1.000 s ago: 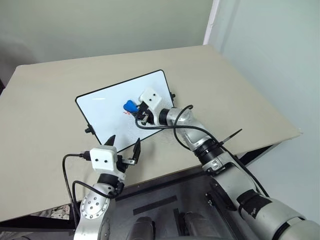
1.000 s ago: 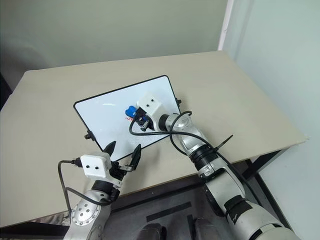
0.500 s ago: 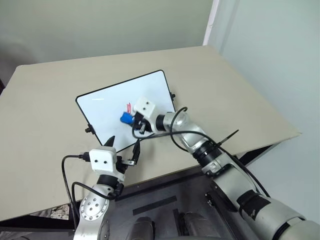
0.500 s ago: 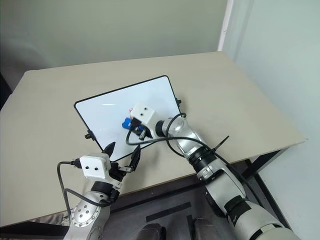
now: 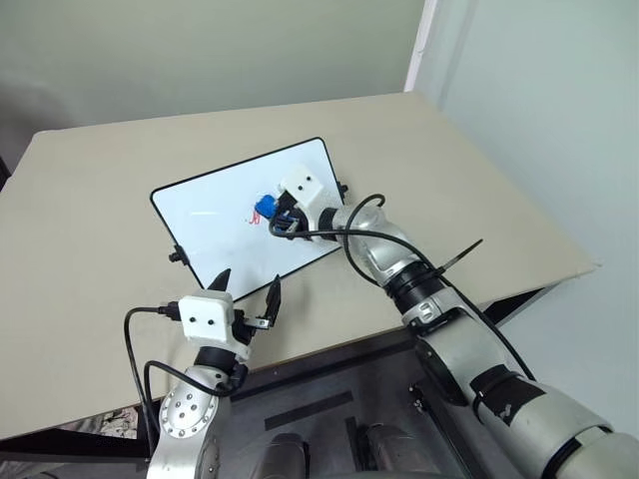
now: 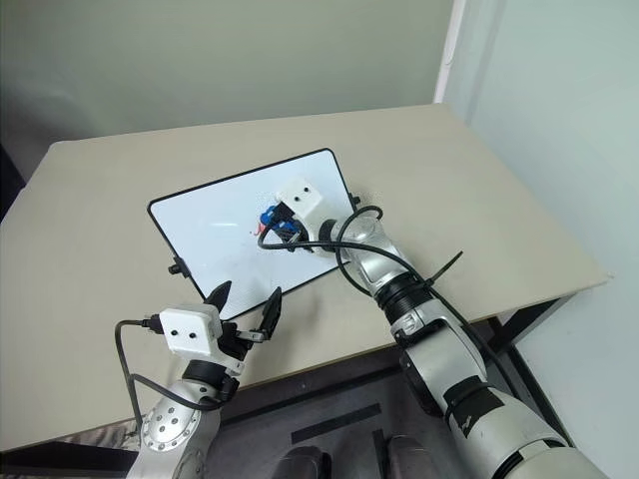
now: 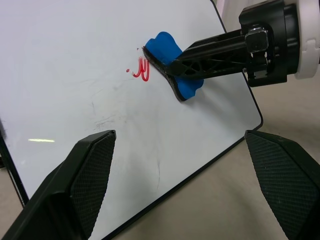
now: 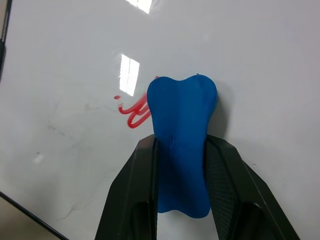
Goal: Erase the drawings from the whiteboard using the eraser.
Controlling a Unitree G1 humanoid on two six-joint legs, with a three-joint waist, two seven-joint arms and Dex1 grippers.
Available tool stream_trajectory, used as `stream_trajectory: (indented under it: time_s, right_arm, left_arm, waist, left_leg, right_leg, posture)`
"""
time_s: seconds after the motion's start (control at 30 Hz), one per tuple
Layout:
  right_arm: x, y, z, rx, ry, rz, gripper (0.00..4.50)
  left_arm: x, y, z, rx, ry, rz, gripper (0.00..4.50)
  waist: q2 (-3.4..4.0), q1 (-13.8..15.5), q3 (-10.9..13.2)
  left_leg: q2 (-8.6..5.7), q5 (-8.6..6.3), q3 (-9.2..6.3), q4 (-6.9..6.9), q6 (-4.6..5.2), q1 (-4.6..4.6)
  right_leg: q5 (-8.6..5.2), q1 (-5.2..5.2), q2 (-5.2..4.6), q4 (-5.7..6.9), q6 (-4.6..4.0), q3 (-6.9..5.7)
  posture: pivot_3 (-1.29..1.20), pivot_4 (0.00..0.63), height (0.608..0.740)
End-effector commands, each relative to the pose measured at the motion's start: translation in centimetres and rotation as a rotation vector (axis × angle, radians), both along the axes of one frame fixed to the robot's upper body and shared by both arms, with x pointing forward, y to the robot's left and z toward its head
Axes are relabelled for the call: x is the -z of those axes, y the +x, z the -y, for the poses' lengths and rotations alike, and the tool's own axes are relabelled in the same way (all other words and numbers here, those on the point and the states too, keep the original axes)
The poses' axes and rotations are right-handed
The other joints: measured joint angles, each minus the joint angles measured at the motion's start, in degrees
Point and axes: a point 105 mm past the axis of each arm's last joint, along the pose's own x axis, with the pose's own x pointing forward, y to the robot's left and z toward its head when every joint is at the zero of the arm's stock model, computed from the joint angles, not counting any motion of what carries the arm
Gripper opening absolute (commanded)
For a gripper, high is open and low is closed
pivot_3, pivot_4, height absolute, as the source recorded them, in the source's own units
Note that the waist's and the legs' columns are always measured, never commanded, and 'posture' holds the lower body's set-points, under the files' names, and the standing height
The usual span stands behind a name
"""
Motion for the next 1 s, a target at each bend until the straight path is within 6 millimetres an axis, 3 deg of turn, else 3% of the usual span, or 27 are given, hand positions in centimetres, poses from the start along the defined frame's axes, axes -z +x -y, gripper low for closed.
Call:
stream_trajectory:
  time_s: [0.03,0.23,0.47,0.67,0.8,1.0]
  right_arm:
    - [-2.2,0.5,-0.1,0.028,0.04,0.053,1.32]
    - [-2.4,-1.1,-1.9,-0.055,0.031,0.054,1.32]
    - [-0.4,-4.0,-4.1,-0.197,-0.095,0.067,1.32]
    - [-1.0,-5.2,-5.2,-0.253,-0.091,0.076,1.32]
    - [-1.6,-4.4,-5.0,-0.218,-0.079,0.08,1.32]
    - [-1.6,-0.4,-2.5,-0.014,-0.112,0.073,1.32]
  left_arm:
    - [-1.0,-0.1,0.2,0.011,0.004,0.048,4.5]
    - [-1.0,-0.1,0.2,0.012,0.002,0.049,4.5]
    - [-0.9,-0.1,0.2,0.007,-0.005,0.048,4.5]
    - [-0.9,-0.3,0.2,0.003,-0.01,0.047,4.5]
    - [-0.9,-0.3,0.2,0.001,-0.01,0.048,4.5]
    - [-0.9,-0.3,0.2,-0.002,-0.01,0.05,4.5]
  waist:
    - [0.0,0.0,0.0]
    - [0.0,-0.01,0.0]
    - [0.01,-0.38,0.0]
    - [0.03,-0.37,0.02]
    - [0.03,-0.31,0.02]
    - [0.05,-0.24,0.03]
  left_leg:
    - [0.0,0.0,0.0,0.0,0.0,0.0]
    - [0.0,0.0,0.0,-0.01,0.0,-0.01]
    - [0.01,0.0,-0.01,-0.04,-0.01,0.0]
    - [0.01,0.0,-0.01,-0.02,-0.01,-0.01]
    - [0.01,0.0,-0.01,-0.02,-0.01,-0.02]
    - [0.01,-0.01,-0.02,-0.02,-0.02,-0.01]
  right_leg:
    - [0.0,-0.01,0.0,0.0,0.0,0.0]
    - [-0.01,-0.02,0.0,-0.03,0.02,0.0]
    - [-0.04,-0.05,0.03,-0.04,0.07,-0.01]
    - [-0.04,-0.03,0.03,-0.1,0.07,-0.01]
    - [-0.05,-0.03,0.03,-0.09,0.06,-0.01]
    - [-0.07,-0.06,0.03,-0.02,0.01,-0.01]
  posture:
    - [0.0,0.15,0.727]
    - [0.0,0.15,0.727]
    - [0.0,0.15,0.727]
    - [0.0,0.15,0.727]
    - [0.0,0.15,0.727]
    - [0.0,0.15,0.727]
